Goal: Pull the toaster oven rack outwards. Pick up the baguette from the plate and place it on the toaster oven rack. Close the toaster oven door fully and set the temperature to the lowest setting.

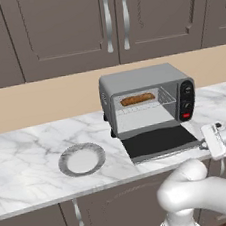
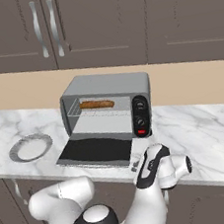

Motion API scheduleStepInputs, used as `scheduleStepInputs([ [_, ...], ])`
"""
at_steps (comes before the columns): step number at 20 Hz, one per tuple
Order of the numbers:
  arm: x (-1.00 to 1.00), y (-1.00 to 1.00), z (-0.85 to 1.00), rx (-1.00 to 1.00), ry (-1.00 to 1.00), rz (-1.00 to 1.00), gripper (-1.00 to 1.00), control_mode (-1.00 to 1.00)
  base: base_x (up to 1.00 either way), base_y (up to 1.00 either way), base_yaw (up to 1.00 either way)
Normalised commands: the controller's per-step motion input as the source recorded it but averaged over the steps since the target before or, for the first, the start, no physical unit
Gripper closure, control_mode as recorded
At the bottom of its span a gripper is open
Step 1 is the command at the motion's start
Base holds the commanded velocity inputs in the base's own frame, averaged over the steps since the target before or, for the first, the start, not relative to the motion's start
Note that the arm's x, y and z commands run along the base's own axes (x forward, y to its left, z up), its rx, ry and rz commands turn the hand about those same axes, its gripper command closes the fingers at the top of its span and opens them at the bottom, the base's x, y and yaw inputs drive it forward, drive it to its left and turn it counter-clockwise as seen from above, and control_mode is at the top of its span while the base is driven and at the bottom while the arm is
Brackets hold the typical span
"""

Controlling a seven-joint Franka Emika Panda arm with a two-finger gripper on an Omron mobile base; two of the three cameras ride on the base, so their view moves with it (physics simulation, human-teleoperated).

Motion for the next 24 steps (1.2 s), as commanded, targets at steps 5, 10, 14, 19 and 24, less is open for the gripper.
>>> scheduleStepInputs([
  [5,0.22,0.01,-0.38,0.12,0.26,0.03,1.00,-1.00,0.00,0.00,0.00],
  [10,0.09,0.19,-0.22,0.12,0.33,0.00,1.00,-1.00,0.00,0.00,0.00],
  [14,0.00,0.41,-0.05,0.11,0.40,0.00,1.00,-1.00,0.00,0.00,0.00],
  [19,-0.02,0.45,-0.02,0.04,0.16,0.00,1.00,-1.00,0.00,0.00,0.00],
  [24,-0.28,0.40,-0.12,0.00,-0.09,0.11,1.00,-1.00,0.00,0.00,0.00],
])
